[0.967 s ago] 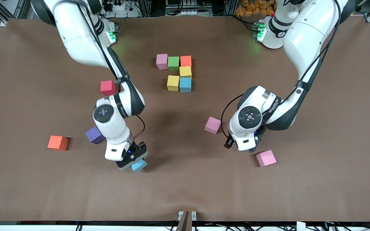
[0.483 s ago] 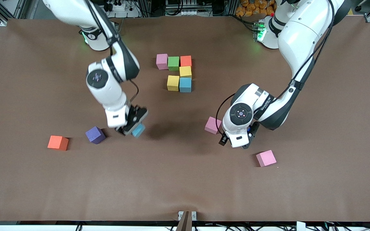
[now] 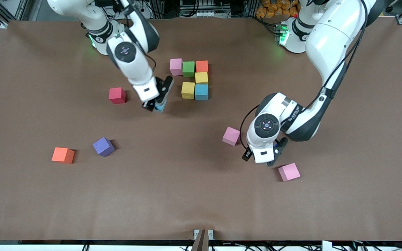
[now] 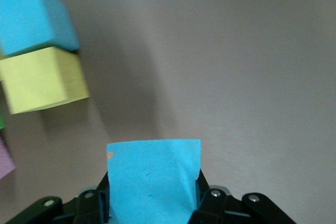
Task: Form number 2 with 11 blocks
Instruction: 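Carry the cyan cube to the figure while the left gripper withdraws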
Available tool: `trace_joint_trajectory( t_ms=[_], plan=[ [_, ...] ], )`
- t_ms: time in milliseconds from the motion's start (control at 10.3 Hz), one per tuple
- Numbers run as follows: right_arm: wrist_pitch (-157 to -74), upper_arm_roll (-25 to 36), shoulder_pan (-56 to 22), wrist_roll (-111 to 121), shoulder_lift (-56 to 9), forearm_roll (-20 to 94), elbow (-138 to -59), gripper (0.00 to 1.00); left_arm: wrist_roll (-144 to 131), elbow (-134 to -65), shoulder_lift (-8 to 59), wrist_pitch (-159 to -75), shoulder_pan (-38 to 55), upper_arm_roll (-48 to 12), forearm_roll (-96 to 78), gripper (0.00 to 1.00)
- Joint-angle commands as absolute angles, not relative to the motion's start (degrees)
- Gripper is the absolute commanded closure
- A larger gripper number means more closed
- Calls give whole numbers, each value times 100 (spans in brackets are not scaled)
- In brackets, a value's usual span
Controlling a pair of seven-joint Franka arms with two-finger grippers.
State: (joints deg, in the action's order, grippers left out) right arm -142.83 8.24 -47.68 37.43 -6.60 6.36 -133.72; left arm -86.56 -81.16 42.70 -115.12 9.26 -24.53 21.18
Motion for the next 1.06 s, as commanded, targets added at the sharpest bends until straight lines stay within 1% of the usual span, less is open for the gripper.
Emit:
trace_joint_trajectory(
  t_ms=[0, 290, 580, 774, 870, 967],
  plan=[
    [-14291, 888, -5211, 3832, -465, 598, -13772, 67, -6986, -8200, 3816, -11077, 730, -2461, 2250, 0],
    [-14308, 888, -5440, 3850, -553, 598, -13913, 67, -5673, -8288, 3350, -10549, 668, -2496, 2250, 0],
    [-14405, 879, -5546, 3841, -807, 615, -13896, 67, -4696, -8341, 3348, -10450, 642, -2479, 2407, 0],
    [-14826, 870, -5703, 3832, -1010, 633, -13904, 67, -4641, -8498, 3288, -10468, 476, -2496, 2408, 0],
    [-14862, 861, -5721, 3832, -1019, 642, -13904, 67, -4597, -8612, 3096, -10520, 127, -2688, 2321, 0],
    [-14932, 861, -5774, 3832, -1028, 642, -13904, 67, -4405, -8866, 2955, -10686, -512, -3194, 2277, 0]
  ],
)
